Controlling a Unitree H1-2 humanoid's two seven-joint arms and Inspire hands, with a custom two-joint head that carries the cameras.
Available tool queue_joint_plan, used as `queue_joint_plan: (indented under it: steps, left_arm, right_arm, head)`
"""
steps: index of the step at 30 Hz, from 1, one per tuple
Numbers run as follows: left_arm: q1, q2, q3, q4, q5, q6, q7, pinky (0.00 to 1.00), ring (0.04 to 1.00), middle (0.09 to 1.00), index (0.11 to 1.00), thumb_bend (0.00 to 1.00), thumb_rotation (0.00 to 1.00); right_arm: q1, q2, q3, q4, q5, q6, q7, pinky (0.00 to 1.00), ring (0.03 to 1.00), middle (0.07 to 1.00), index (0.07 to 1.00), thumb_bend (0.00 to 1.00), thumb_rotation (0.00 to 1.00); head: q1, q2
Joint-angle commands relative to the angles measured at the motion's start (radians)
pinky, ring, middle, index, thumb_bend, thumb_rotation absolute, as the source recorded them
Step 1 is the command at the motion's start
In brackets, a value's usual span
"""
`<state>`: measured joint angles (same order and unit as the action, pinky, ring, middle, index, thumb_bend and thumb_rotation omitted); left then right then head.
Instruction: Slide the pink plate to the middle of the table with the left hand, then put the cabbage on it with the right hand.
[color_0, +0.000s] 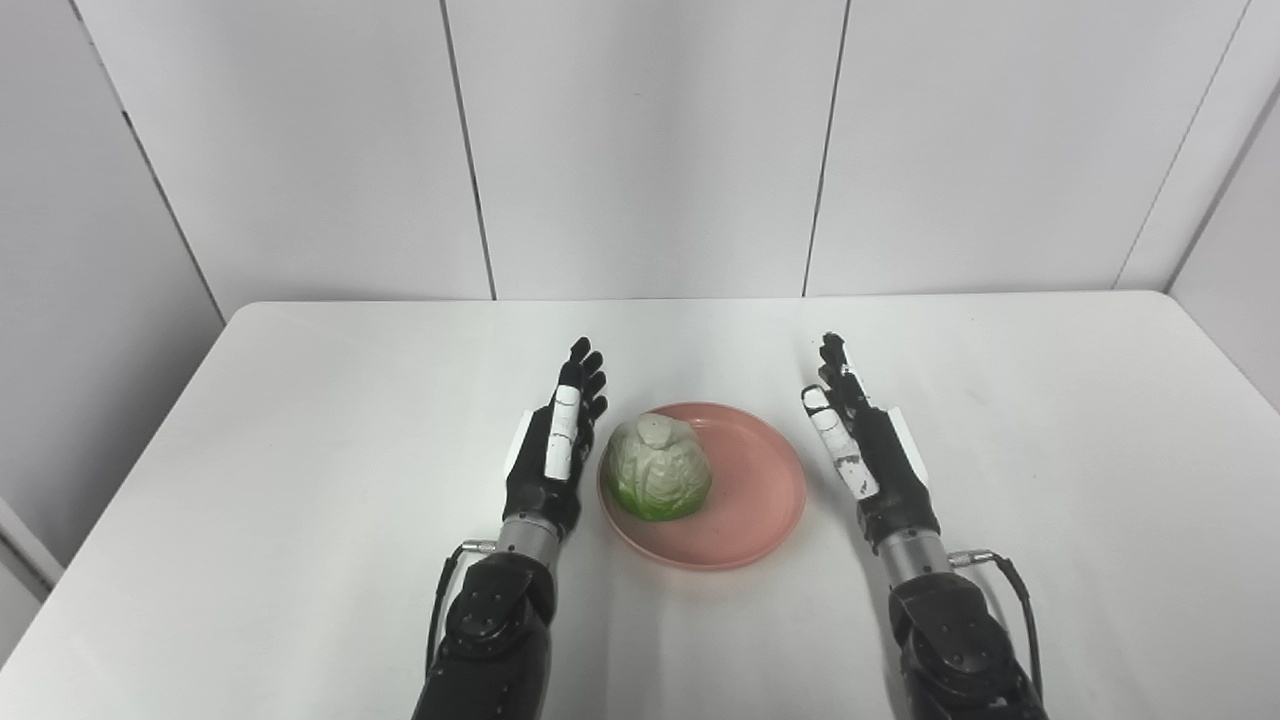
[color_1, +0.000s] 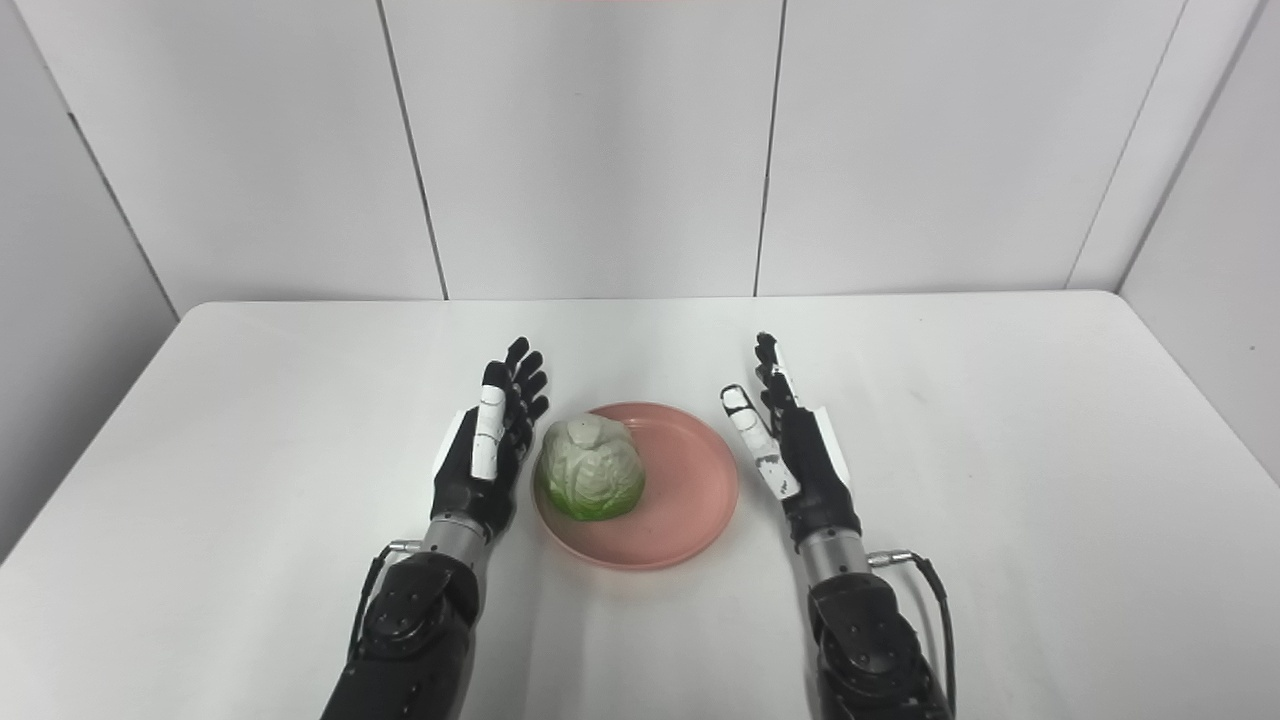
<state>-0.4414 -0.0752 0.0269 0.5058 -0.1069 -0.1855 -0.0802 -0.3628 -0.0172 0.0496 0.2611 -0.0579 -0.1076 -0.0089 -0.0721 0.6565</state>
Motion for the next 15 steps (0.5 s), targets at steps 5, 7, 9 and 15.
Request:
queue_joint_plan:
  steps: [5, 7, 9, 15]
  left_arm:
    - [0.024, 0.019, 0.002, 0.020, 0.006, -0.023, 0.001, 1.00, 1.000, 1.000, 1.000, 0.83, 1.00]
    - [0.022, 0.019, 0.001, 0.021, 0.006, -0.024, 0.001, 1.00, 1.000, 1.000, 1.000, 0.82, 1.00]
    - [0.024, 0.018, 0.002, 0.015, -0.002, -0.019, -0.005, 1.00, 1.000, 1.000, 1.000, 0.81, 1.00]
    - [0.024, 0.021, -0.002, 0.015, -0.001, -0.017, -0.009, 1.00, 1.000, 1.000, 1.000, 0.79, 1.00]
  right_arm:
    - [-0.054, 0.007, -0.003, 0.010, 0.024, -0.012, 0.014, 1.00, 1.000, 1.000, 1.000, 0.74, 0.98]
    - [-0.056, 0.008, -0.004, 0.015, 0.023, -0.002, 0.011, 1.00, 1.000, 1.000, 1.000, 0.74, 0.98]
    - [-0.058, 0.010, -0.007, 0.024, 0.028, -0.002, 0.012, 1.00, 1.000, 1.000, 1.000, 0.74, 0.97]
    - [-0.058, 0.012, -0.008, 0.043, 0.040, -0.004, 0.019, 1.00, 1.000, 1.000, 1.000, 0.72, 0.96]
  head:
    - [0.001, -0.002]
    - [0.001, -0.003]
    - [0.000, -0.002]
    - [-0.001, -0.001]
